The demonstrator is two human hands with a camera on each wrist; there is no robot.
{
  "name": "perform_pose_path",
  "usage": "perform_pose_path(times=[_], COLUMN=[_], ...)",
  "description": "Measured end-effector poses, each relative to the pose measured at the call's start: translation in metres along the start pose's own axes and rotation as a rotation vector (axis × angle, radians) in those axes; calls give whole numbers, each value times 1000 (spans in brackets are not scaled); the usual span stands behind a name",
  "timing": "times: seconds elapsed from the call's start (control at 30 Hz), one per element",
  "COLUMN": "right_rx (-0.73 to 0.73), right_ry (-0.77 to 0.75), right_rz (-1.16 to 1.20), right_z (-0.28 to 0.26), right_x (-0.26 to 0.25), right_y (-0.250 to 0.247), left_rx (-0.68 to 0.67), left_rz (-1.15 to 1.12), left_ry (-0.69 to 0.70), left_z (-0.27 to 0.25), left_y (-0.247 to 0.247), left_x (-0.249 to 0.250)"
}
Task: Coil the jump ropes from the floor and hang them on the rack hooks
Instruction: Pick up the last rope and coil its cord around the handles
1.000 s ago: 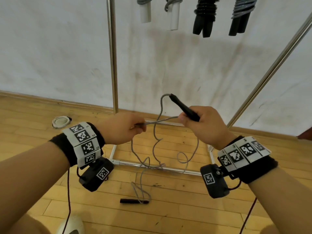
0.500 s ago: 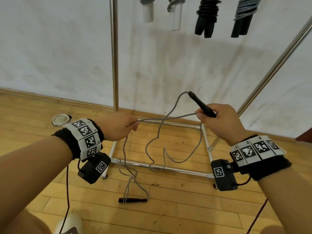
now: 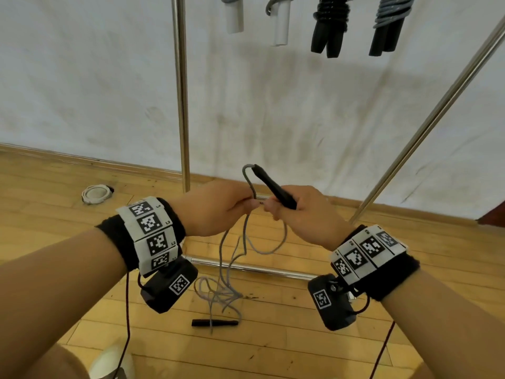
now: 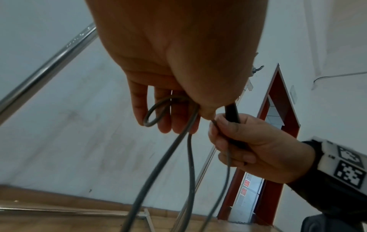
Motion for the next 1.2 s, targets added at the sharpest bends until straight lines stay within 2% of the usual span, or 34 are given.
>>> perform_pose_path(times=[0.13,0.33,0.5,0.6,0.7,0.77,0.87,0.97,1.1,1.2], right_rx=[18,59,221,267,318,350,335,302,279,201], right_ry=[26,34,4,8,23,33,69,93,38,-6], right_rz=[-98,-99,-81,-72,5,59,30,-56,-24,1], right_z=[4,3,1,-2,-3,-4,-3,-2,-3,-4], right_x=[6,14,17,22,28,31,36,35,17,0], right_y=[-17,-39,-73,-84,-90,-93,-87,-74,-58,-41], left_rx=[-22,-26,-48,-50,-4,-30,-87,-87,-41,-35], left_rz=[0,-127,-89,-21,-119,-134,-187,-244,-177,-172], left_ry=[-25,-181,-291,-280,-294,-287,-249,-250,-233,-206], left_z=[-3,-11,-15,-14,-13,-13,-12,-9,-2,1], left_y=[0,-5,0,1,-2,0,9,13,9,7], left_x=[-18,-49,-75,-76,-72,-66,-52,-39,-28,-19])
Point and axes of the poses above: each hand's wrist, its own z-axis towards the middle knuckle, its own y-axis out of the palm, x = y × z, the point moved 9 cm from there along z, towards the middle knuckle, and after that the axes turned 8 degrees about z, right-handed, at the moved point
